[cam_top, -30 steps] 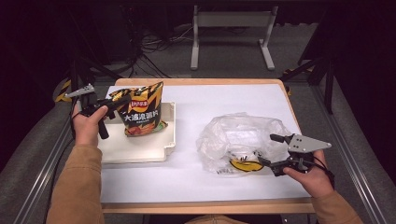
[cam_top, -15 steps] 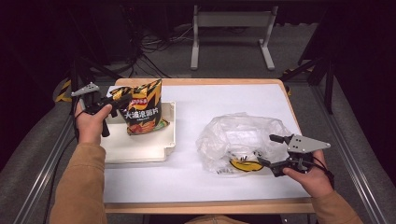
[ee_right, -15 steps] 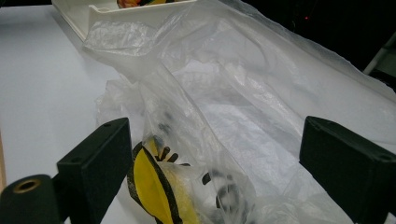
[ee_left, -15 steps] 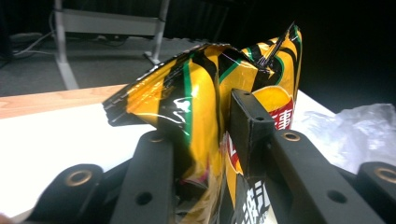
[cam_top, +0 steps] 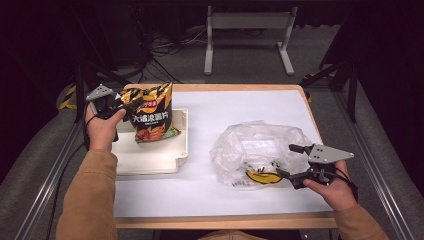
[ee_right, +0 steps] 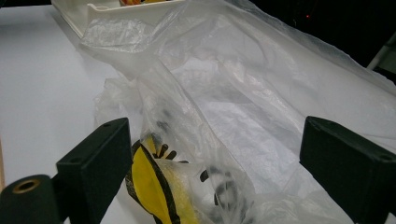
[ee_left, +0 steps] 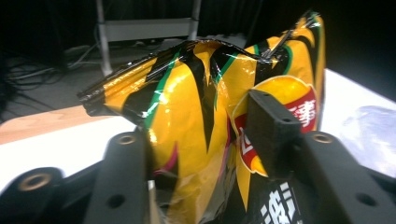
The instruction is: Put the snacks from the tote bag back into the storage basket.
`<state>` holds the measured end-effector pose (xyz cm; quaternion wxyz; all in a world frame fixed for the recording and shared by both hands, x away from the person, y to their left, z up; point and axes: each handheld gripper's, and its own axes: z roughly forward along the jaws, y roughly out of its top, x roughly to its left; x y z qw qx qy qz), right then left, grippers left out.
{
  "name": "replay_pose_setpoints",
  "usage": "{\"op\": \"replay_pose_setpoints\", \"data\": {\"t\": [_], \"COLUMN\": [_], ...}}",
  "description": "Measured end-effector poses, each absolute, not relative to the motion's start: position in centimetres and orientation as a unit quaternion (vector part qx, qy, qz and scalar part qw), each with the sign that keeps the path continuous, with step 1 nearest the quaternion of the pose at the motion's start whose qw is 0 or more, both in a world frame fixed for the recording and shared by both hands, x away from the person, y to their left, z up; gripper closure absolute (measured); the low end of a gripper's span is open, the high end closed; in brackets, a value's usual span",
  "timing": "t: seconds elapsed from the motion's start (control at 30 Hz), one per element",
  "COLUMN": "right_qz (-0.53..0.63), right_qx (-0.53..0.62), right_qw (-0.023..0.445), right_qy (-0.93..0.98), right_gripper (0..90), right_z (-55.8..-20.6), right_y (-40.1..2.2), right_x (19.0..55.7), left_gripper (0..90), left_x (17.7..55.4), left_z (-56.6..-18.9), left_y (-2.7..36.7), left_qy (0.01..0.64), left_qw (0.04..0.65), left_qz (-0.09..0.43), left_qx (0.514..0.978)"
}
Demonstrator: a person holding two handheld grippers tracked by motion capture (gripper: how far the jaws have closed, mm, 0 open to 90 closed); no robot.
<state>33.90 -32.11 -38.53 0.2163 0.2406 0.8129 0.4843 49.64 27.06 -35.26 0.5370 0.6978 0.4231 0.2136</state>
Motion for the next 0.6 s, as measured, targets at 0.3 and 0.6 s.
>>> {"op": "replay_pose_setpoints", "data": {"t": [0.3,0.6], "right_qz": [0.487,0.492], "right_qx": [0.238,0.231], "right_qw": [0.217,0.215], "right_qy": [0.812,0.812], "right_gripper": [9.8,9.7], "right_z": [-38.5,-38.2], "right_y": [-32.2,-31.7], "right_x": [33.8,34.2], "left_gripper": [16.9,2.2], "left_x": [49.7,48.3], "left_z": [-35.1,-34.5], "left_y": [27.4,28.7], "left_qy": [0.467,0.472], "left_qw": [0.528,0.545], "left_qz": [0.231,0.242], "left_qx": [0.67,0.649]}}
